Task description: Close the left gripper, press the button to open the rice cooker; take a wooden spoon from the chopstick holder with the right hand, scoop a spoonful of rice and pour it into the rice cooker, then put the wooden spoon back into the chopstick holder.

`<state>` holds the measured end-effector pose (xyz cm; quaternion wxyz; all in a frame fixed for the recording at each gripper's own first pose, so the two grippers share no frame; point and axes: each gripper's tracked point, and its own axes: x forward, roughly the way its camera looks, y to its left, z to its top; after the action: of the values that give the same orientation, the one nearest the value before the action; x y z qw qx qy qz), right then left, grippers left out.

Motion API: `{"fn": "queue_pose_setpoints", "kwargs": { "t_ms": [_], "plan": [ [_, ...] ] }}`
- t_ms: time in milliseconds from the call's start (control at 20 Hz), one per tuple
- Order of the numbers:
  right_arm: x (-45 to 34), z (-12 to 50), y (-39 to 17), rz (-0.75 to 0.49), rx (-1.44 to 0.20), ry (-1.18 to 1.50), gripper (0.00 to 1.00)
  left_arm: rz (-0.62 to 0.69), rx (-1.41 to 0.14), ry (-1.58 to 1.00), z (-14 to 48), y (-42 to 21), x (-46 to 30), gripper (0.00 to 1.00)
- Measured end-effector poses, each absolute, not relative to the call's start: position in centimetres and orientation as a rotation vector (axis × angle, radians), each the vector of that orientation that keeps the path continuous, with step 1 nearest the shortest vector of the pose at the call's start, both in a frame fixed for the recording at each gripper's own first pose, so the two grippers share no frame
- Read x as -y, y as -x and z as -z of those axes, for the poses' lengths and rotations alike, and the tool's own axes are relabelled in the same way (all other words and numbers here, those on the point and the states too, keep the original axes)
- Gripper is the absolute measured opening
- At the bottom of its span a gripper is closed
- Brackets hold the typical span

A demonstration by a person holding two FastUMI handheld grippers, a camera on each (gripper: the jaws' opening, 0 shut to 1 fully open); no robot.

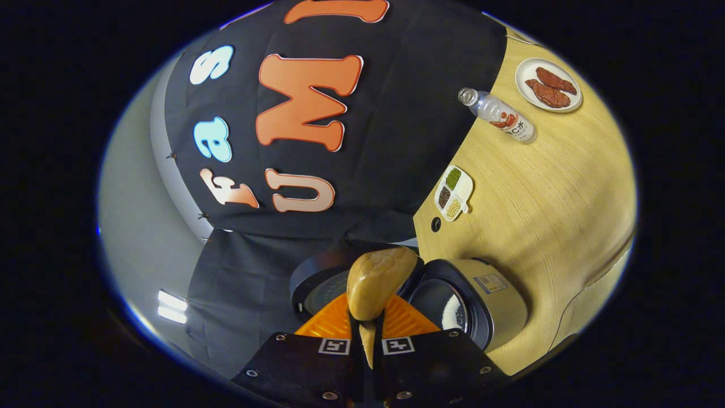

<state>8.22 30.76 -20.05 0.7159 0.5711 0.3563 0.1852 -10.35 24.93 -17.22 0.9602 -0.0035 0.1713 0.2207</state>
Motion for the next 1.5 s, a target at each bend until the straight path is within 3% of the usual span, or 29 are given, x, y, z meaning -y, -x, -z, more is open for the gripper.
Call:
{"fn": "queue_pose_setpoints", "kwargs": {
  "t_ms": [1000,1500],
  "plan": [
    [-37.0,22.8,-9.2,-0.431,-0.748,-0.636,0.06,-0.402,-0.370,-0.014,18.6,11.0,-24.3,0.89],
    [-37.1,21.4,-9.2,-0.463,-0.699,-0.520,0.06,-0.395,-0.372,-0.014,18.7,11.2,-23.9,0.89]
  ]
}}
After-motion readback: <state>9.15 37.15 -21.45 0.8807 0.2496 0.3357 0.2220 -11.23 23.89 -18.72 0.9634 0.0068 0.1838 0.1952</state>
